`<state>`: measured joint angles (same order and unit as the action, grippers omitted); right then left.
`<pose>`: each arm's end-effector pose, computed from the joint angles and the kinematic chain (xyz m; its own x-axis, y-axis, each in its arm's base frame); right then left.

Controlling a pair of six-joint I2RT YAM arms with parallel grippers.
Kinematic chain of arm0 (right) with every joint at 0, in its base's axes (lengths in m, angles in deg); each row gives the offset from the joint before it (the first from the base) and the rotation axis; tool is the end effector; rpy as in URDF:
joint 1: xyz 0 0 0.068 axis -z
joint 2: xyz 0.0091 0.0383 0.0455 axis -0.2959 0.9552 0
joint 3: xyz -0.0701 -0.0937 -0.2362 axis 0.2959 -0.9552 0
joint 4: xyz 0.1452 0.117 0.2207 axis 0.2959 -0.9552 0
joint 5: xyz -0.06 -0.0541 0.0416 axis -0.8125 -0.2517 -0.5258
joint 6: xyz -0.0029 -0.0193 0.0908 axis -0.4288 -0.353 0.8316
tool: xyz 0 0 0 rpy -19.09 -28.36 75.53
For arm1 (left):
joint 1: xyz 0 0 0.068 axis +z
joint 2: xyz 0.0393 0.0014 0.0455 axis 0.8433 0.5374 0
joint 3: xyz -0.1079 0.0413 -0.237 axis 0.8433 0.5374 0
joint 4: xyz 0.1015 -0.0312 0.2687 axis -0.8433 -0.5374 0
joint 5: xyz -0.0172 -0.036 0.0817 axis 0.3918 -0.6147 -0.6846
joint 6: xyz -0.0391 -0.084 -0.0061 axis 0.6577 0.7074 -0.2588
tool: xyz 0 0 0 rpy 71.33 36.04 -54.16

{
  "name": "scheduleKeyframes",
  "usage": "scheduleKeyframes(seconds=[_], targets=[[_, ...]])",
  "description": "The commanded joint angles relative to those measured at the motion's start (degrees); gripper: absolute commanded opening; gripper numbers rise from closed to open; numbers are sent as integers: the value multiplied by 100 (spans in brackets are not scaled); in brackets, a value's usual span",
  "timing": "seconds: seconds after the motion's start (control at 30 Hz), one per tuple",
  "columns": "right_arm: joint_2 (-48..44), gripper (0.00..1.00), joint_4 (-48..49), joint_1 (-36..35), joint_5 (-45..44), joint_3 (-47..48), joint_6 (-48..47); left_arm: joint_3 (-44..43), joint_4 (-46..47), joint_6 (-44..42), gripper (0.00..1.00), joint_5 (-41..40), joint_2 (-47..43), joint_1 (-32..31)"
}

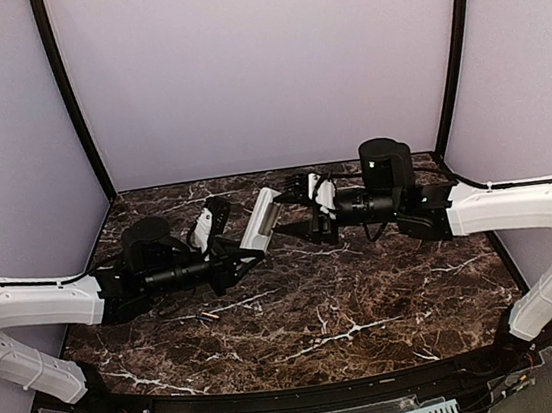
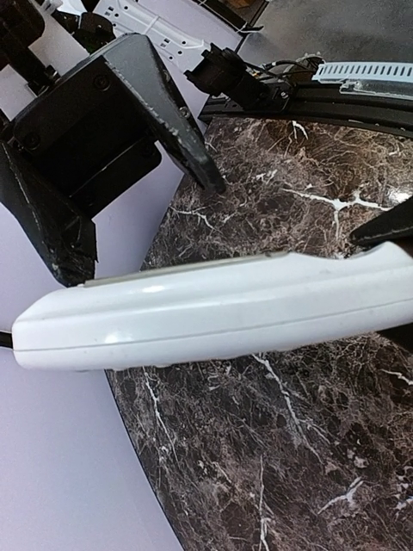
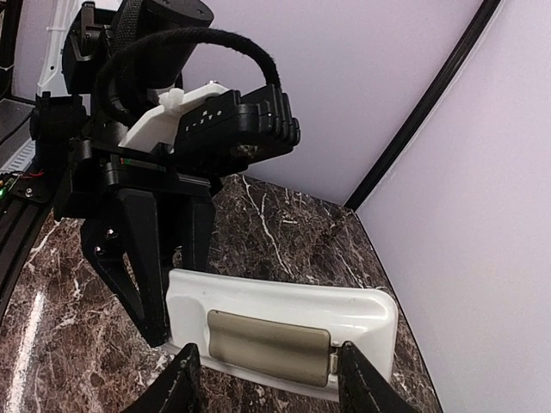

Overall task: Load the batteries into the remote control
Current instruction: Remove the battery cover from the remote control.

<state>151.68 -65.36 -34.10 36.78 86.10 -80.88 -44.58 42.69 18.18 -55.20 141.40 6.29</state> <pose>0.2303 0.3433 0.2757 0.4103 -0.2341 -0.8814 -0.8810 0.1477 -0.4494 0.2071 -0.2898 0.2247 -0.2449 0.0205 -0.9693 0.8765 0.4321 -0.2123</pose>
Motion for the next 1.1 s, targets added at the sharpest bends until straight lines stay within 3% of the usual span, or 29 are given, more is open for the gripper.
scheduleKeyframes(seconds=[0.0, 0.33, 0.63, 0.87, 1.07], targets=[[268, 51, -511, -178, -152, 63, -225, 20, 493, -284, 0, 296, -277, -57], [498, 46, -735, -456, 203, 8, -198, 116, 636, -376, 0, -149, -366, -57], [564, 45, -84, -710, -43, -482, 230, 58, 321, -554, 0, -910, -227, -57], [333, 45, -8, -783, -272, -736, 308, -37, -265, -902, 0, -2045, -67, -57], [200, 45, -83, -782, -604, -893, 315, -26, -410, -1013, 0, -2158, 115, -57]])
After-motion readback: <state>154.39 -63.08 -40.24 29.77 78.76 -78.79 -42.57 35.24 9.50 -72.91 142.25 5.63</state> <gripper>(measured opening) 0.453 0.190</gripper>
